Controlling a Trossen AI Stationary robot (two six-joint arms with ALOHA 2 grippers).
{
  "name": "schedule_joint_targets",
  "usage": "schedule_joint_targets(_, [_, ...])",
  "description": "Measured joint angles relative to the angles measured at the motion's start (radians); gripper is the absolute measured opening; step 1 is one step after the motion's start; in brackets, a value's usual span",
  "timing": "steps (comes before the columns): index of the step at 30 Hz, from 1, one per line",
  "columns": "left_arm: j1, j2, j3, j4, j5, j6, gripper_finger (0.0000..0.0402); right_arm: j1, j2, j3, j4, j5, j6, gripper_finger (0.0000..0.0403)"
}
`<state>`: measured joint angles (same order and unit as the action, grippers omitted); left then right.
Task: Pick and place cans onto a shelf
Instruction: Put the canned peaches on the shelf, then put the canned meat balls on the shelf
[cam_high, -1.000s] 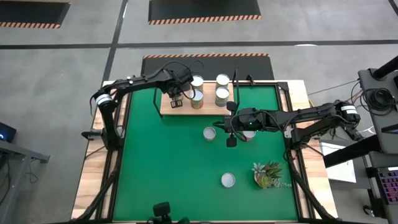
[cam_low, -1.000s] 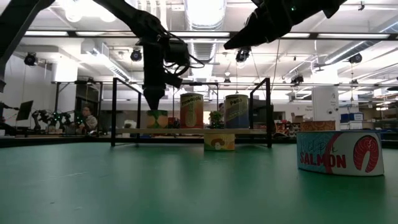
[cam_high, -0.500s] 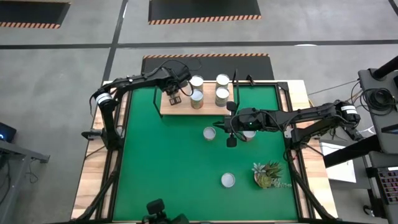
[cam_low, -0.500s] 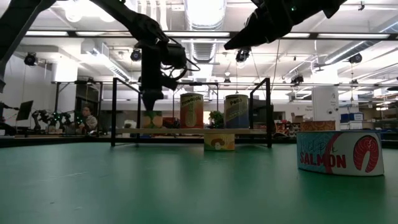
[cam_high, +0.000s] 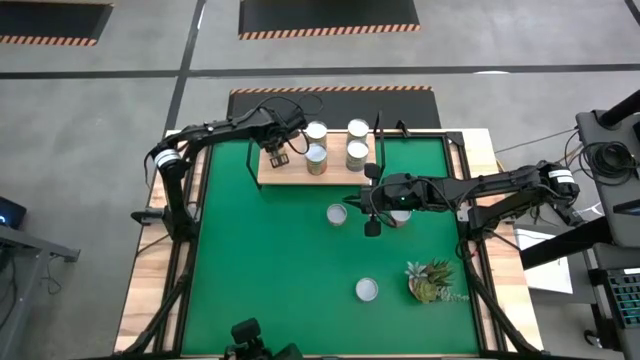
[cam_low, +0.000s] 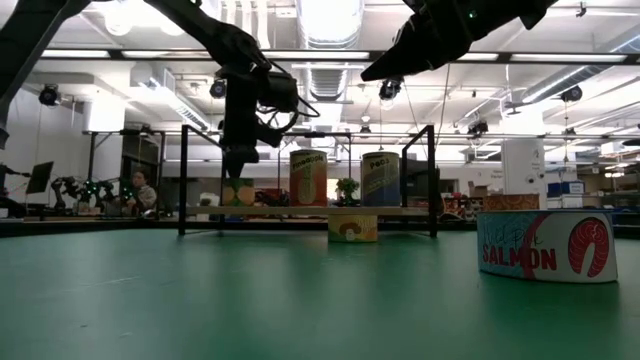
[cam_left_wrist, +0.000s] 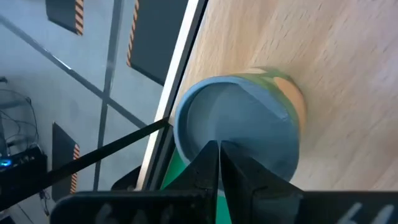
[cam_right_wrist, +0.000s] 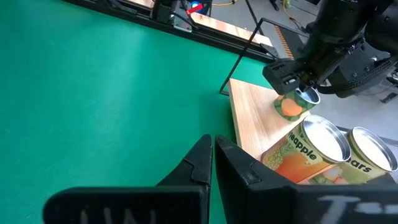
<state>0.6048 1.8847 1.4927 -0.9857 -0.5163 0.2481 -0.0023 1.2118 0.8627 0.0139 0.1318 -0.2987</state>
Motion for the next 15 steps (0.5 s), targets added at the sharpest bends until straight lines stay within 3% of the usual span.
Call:
schedule_joint_targets(11, [-0.007,-0.012,0.003,0.016,-0.066,-0.046,0.0000,0.000,0.000,0.000,0.000,0.000,0.000,0.0009])
schedule_joint_targets(15, [-0.036,-0.062,0.015,0.004,-0.030,-0.099,0.0000,0.000,0.000,0.000,-0.001,0.001,0.010,0.0009])
